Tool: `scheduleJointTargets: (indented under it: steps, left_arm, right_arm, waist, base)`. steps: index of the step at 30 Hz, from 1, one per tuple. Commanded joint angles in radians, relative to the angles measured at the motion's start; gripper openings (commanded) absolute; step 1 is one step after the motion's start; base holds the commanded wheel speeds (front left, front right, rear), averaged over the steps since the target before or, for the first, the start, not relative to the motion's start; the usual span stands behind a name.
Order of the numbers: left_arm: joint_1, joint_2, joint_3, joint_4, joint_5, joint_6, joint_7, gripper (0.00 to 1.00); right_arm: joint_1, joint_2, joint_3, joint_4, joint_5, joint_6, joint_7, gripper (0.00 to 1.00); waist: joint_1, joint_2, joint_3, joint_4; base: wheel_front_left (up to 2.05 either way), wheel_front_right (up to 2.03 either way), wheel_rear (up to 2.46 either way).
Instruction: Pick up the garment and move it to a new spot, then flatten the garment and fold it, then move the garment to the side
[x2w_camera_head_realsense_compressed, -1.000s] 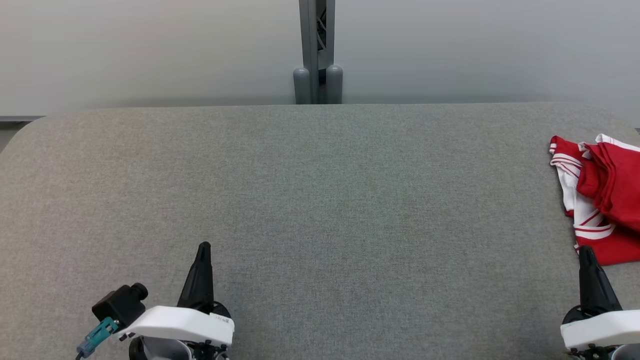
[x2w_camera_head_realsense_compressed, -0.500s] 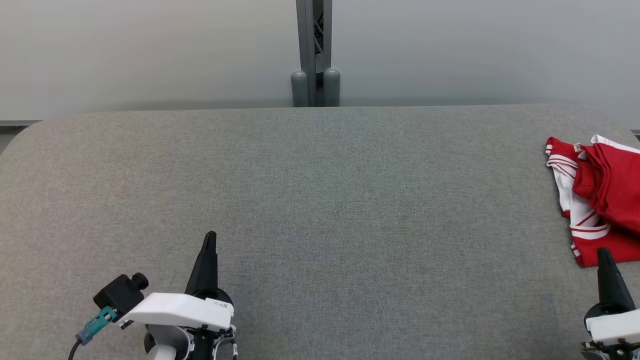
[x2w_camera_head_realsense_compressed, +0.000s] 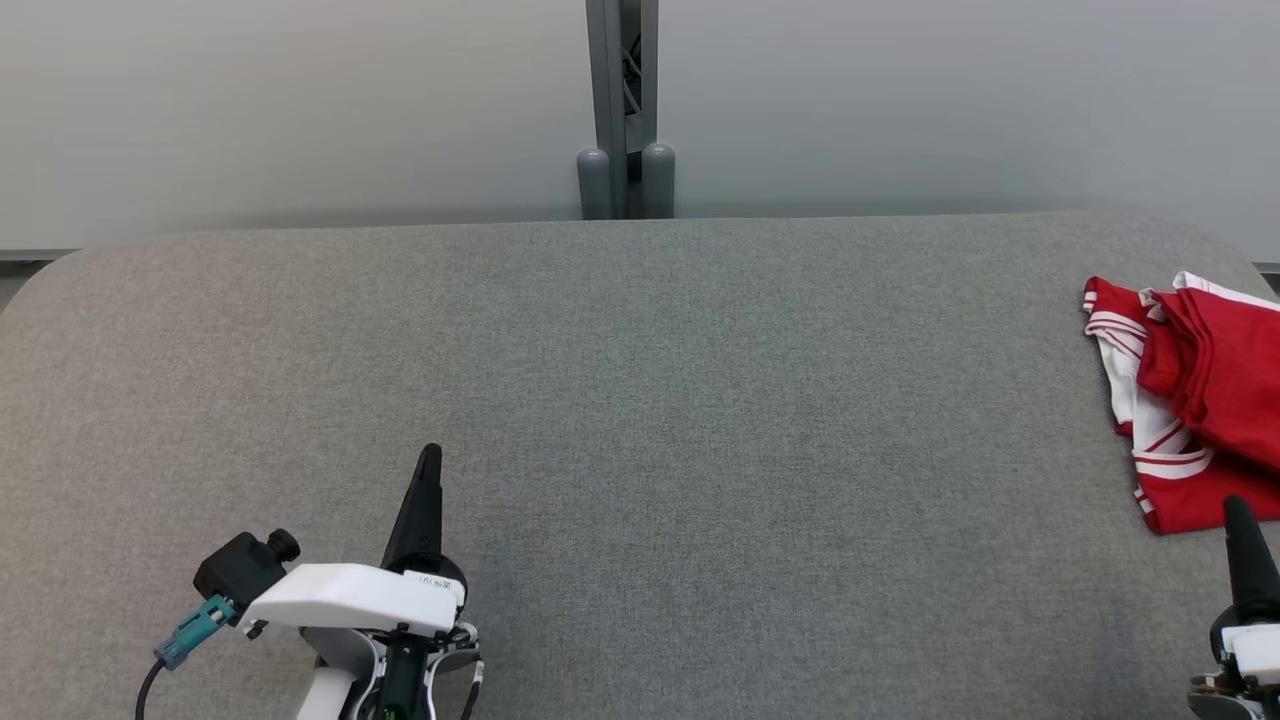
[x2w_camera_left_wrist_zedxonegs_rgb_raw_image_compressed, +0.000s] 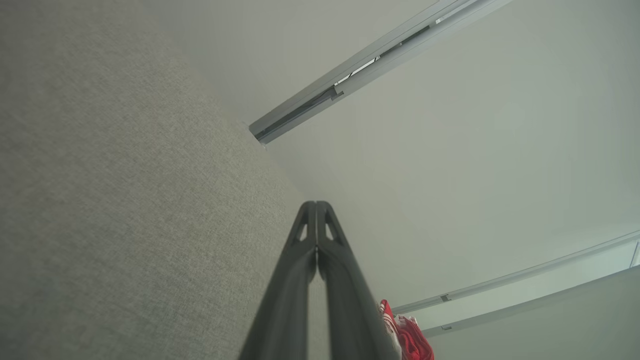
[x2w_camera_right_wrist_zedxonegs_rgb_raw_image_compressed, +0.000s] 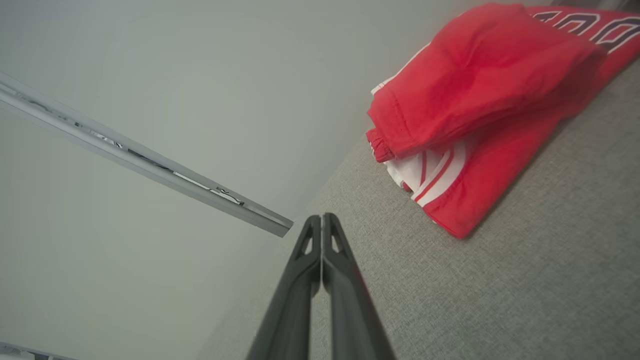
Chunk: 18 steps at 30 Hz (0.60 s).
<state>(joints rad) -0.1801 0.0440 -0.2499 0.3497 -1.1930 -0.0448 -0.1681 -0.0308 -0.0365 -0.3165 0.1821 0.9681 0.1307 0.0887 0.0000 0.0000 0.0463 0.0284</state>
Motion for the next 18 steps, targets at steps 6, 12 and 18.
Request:
scheduleJointTargets:
  steps: [6,12,18]
  left_arm:
    - [-0.053,0.005,-0.011,0.01,-0.09,-0.021,0.009,0.0]
    - [-0.065,0.005,-0.018,0.021,-0.136,-0.029,0.015,0.0]
    - [-0.079,0.006,-0.025,0.032,-0.19,-0.037,0.022,0.0]
  right_arm:
    - [-0.023,-0.012,-0.037,0.0,0.103,0.0,0.039,0.0]
    - [-0.025,-0.012,-0.055,0.003,0.157,0.0,0.06,0.0]
    - [-0.028,-0.013,-0.076,0.007,0.218,0.0,0.084,0.0]
  waist:
    - [0.0,0.0,-0.005,-0.003]
    - [0.0,0.0,-0.007,-0.006]
    - [0.0,0.0,-0.011,-0.008]
  base:
    - [0.0,0.0,0.0]
    - [0.0,0.0,0.0]
    - [0.0,0.0,0.0]
